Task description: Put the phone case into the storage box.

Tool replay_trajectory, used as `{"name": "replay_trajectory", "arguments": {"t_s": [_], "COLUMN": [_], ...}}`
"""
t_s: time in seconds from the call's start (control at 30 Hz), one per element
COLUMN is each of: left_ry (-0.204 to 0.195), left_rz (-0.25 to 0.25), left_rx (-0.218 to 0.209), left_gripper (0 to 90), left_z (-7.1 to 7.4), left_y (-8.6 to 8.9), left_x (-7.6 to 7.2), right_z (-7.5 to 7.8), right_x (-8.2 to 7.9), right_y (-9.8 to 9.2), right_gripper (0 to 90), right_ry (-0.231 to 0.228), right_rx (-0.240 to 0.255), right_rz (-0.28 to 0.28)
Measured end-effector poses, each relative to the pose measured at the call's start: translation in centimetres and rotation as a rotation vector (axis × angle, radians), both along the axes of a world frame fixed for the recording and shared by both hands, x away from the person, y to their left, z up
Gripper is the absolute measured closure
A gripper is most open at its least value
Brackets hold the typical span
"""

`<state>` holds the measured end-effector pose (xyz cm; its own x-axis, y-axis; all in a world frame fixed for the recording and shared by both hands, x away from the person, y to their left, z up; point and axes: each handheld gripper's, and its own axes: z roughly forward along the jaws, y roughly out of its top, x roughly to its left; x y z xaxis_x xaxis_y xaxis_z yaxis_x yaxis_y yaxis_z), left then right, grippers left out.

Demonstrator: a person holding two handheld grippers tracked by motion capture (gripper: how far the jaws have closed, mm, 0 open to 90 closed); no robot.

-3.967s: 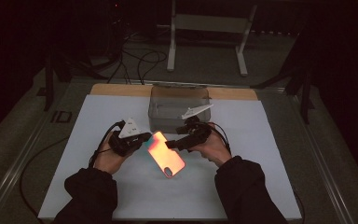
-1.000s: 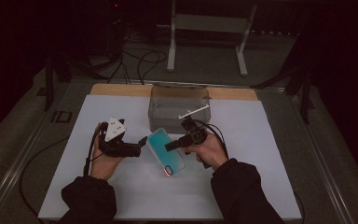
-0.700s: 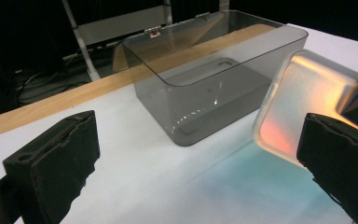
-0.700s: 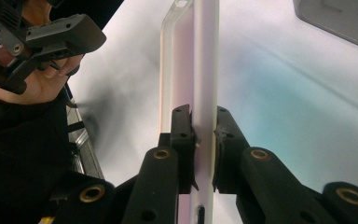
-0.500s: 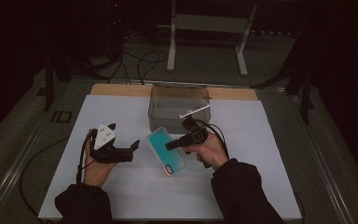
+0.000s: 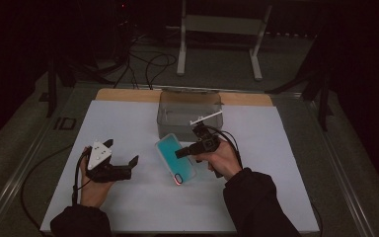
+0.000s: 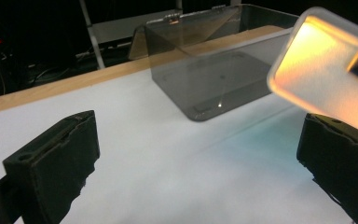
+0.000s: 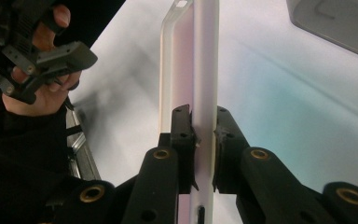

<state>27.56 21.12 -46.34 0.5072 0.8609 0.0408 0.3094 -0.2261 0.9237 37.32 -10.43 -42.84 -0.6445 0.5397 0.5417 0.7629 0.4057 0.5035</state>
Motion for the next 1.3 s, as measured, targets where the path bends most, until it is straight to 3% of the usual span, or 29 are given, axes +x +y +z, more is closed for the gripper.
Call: {"name": "replay_trajectory", "arguments": {"t_s": [0.57,1.3], "left_ry": [0.008,-0.009], "left_rz": [0.028,0.064], "left_rx": [0.0,-0.004], "left_gripper": [0.1,0.1], "left_z": [-2.2,-2.8], "left_y": [2.1,2.9], "left_x": [-2.6,-3.5], "right_z": [0.9,1.7], "right_x": [-0.2,0.0], "right_y": [0.4,0.5], "right_gripper": [81.8,81.8], "right_ry": [-0.031,-0.079], "right_rx": [-0.003,-0.076], "right_rz": [-0.012,-0.09]}}
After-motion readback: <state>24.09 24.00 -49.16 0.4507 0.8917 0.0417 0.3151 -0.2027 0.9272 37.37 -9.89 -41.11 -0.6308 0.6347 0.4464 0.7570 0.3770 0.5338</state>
